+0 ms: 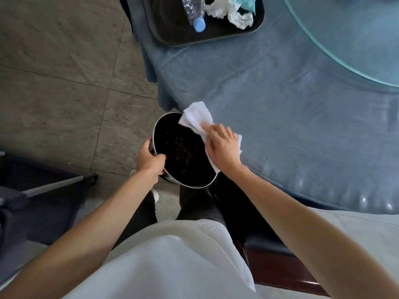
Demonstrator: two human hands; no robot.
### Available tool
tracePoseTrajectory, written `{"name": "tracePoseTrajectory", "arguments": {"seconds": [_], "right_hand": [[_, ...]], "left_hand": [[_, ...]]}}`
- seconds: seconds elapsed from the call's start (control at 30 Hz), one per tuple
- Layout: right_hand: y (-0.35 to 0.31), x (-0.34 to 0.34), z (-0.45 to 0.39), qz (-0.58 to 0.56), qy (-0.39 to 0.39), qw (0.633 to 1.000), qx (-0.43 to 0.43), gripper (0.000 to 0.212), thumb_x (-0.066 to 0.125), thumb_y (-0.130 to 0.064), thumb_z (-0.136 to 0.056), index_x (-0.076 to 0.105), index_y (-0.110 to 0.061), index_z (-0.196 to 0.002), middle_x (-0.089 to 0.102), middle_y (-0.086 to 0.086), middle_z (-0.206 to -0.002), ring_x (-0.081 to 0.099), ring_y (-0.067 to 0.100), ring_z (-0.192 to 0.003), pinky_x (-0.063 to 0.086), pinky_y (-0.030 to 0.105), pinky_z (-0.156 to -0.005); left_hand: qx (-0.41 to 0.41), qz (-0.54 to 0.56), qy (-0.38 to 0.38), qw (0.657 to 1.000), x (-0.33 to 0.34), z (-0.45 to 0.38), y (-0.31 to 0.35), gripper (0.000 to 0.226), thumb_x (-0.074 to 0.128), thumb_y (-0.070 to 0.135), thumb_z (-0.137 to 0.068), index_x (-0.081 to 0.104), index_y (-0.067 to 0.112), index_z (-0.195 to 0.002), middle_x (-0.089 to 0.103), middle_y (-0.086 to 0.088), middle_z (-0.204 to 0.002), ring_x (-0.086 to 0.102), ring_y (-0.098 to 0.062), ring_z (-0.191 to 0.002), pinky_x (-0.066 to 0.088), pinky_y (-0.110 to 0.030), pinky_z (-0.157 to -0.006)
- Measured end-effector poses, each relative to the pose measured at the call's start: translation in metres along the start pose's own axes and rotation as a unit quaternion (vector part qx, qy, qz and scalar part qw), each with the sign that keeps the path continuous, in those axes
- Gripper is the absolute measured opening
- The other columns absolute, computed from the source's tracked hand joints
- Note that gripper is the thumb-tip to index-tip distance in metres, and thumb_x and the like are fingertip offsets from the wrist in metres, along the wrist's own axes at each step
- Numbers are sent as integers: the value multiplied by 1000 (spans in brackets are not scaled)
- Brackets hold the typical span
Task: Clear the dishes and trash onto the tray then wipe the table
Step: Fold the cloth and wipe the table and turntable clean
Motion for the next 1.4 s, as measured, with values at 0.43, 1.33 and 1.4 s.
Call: {"name": "tracePoseTrajectory", "arguments": {"seconds": [0.43,1.33,1.4], "right_hand": [[-53,77,6,-79,-59,994,39,34,59,-8,-100,70,-7,-133,66,13,-112,63,35,-102,55,44,-83],[34,429,-20,-19,-163,985,46,36,56,-11,-102,62,-8,-137,60,12,-116,62,25,-94,57,40,-76],[32,436,-24,-18,-165,985,46,36,56,-11,-101,62,-8,-137,60,12,-115,63,26,-95,55,40,-76]], "left_hand": [[-43,35,40,998,-40,-72,-58,66,57,-1,-84,53,40,-136,66,4,-121,69,-29,-105,65,-49,-67],[72,67,10,995,-4,-398,-279,60,62,-8,-79,59,11,-136,72,0,-118,68,-12,-114,57,-36,-99],[57,88,3,994,-6,-407,-286,61,58,-8,-78,60,13,-135,72,2,-119,68,-9,-114,58,-35,-98]]}}
Point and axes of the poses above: each hand's wrist, its own z-axis away from the middle knuckle, its own x-axis out of the palm, y = z × x, the point moved 5 cm from there along -z, towards the middle knuckle
